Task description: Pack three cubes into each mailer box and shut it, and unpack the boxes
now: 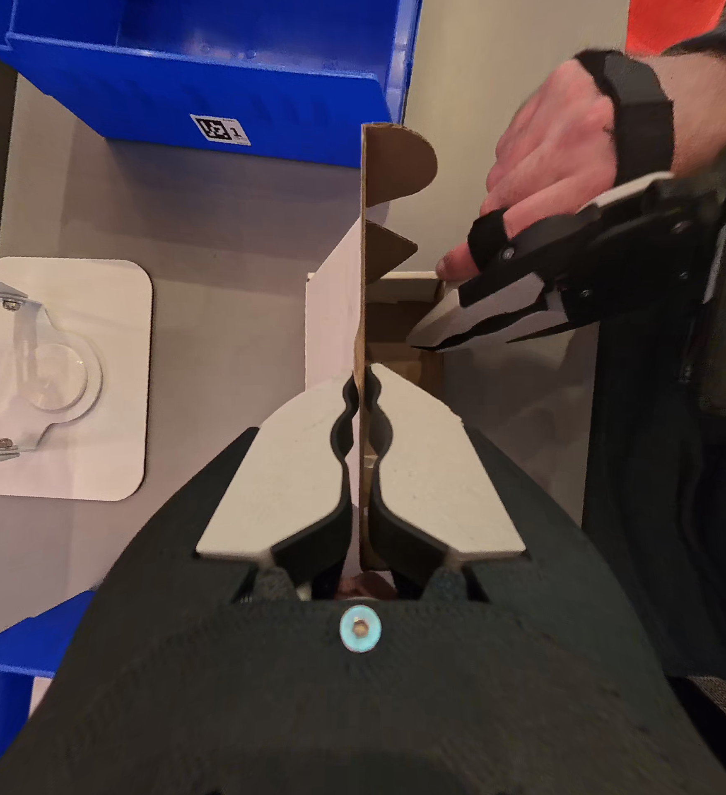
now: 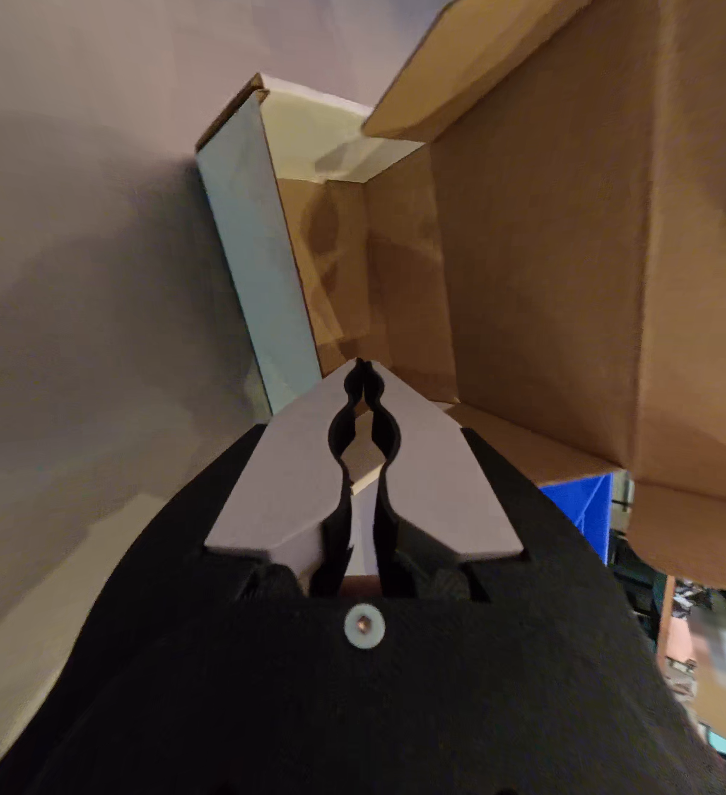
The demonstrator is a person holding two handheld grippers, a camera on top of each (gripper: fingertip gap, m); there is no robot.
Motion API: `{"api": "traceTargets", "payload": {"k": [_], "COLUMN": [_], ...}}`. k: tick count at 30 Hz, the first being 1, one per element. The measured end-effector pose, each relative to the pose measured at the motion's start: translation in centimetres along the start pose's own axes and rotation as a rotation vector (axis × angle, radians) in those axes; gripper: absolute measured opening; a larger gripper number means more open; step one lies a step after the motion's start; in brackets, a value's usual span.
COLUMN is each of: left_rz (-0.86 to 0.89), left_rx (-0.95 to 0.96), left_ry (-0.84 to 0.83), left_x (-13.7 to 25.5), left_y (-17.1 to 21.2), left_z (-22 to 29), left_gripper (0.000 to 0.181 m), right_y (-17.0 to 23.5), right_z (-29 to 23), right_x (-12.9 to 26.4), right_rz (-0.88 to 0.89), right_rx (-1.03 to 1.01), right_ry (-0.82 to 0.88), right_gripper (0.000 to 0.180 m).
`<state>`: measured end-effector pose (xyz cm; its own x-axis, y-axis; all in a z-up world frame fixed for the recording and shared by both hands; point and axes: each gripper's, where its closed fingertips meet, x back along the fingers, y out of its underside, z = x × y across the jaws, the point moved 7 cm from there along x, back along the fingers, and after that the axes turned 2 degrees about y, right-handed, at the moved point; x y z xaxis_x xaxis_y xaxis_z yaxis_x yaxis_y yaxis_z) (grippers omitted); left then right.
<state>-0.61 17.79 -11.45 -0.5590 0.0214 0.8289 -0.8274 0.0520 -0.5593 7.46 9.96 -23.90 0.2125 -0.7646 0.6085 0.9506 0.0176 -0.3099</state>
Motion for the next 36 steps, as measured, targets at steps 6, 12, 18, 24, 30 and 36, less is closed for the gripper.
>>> {"api": "traceTargets", "payload": {"k": [6, 12, 18, 24, 30, 36], "left_rz": [-0.005, -0.061, -0.129, -0.264, -0.334, -0.342], "left_rx": [-0.01, -0.027, -0.066, -0.146, -0.168, -0.154], "left_ry": [-0.064, -0.186, -0.305, -0.453, -0.498, -0.501], "left_x": [0.6, 0.7, -0.8, -4.1, -7.9, -10.3], "left_y": [-0.5, -0.9, -0.7, 0.7, 2.8, 4.1], "left_z": [-1.5, -4.6, -7.1, -9.2, -10.3, -11.0], "left_gripper": [0.002, 0.002, 0.003, 0.003, 0.006, 0.012], "right_y": [-0.1, -0.1, -0.2, -0.3, -0.5, -0.6], "right_z": [-0.3, -0.4, -0.4, -0.4, -0.6, -0.7], "right_x": [-0.1, -0.2, -0.3, -0.5, -0.7, -0.9], "right_rz": [0.022, 0.032, 0.035, 0.027, 0.024, 0.025], "right_rx": [0.002, 0.01, 0.011, 0.029, 0.042, 0.044], "right_ry": [0.005, 0.01, 0.009, 0.019, 0.024, 0.024], "right_gripper": [0.0, 0.0, 0.0, 0.0, 0.0, 0.0]}}
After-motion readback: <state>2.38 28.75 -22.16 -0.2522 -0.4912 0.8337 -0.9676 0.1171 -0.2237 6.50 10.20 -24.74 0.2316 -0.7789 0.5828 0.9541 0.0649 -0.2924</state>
